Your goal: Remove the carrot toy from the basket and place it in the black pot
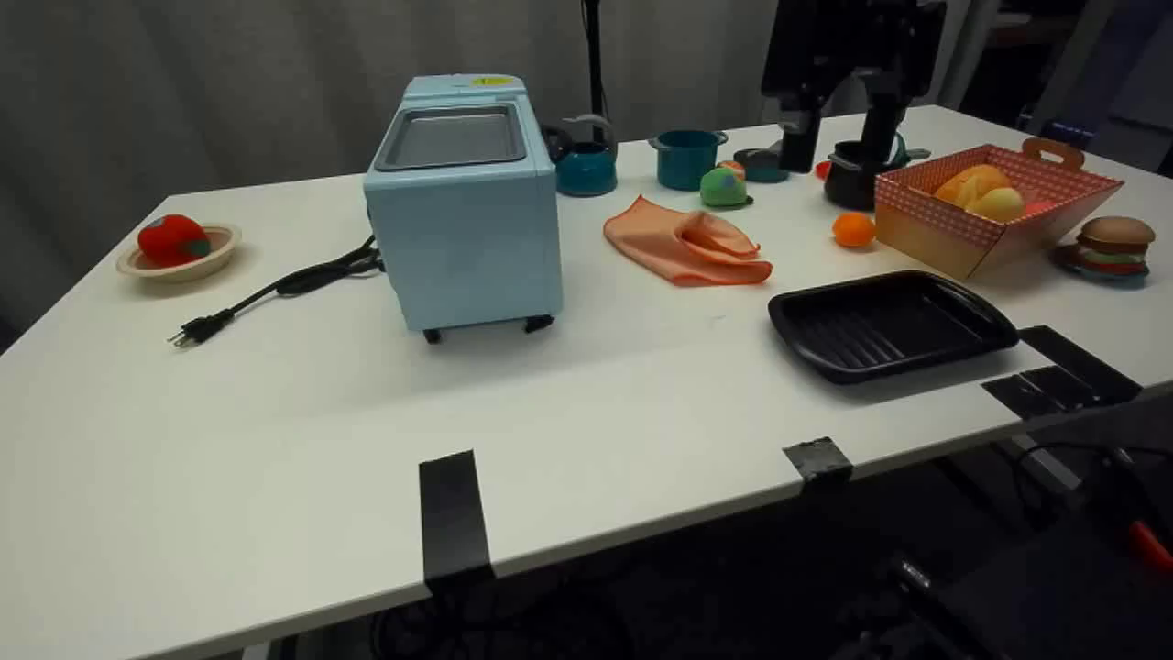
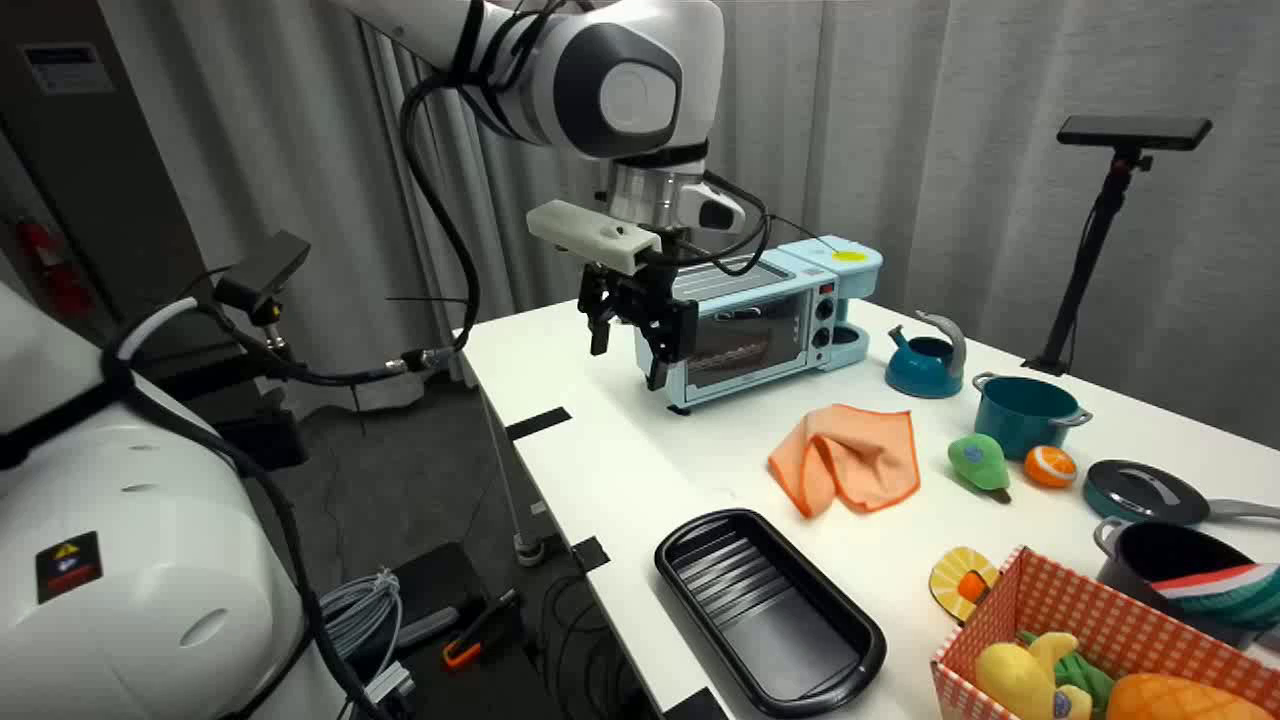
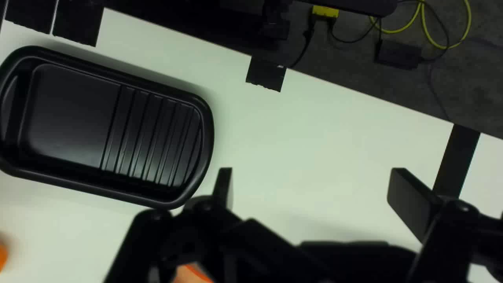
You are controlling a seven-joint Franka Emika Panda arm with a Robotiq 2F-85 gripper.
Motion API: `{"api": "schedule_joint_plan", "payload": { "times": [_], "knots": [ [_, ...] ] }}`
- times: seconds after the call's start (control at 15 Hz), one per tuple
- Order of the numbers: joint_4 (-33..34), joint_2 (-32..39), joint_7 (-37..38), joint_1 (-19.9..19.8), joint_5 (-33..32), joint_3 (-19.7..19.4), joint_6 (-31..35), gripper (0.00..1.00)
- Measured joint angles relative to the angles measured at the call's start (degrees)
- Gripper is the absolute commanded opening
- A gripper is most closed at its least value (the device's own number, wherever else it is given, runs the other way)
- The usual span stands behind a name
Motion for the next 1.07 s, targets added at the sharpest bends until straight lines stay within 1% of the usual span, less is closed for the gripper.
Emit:
{"api": "schedule_joint_plan", "payload": {
  "times": [0.73, 0.87, 1.07],
  "knots": [
    [-0.04, 0.03, 0.0, -0.03, -0.04, 0.01, 0.0, 1.0],
    [0.34, -0.09, 0.06, -0.52, -1.08, 0.0, 0.0, 1.0],
    [2.34, -1.1, 0.09, -2.44, -3.95, -0.75, -0.35, 1.0]
  ]
}}
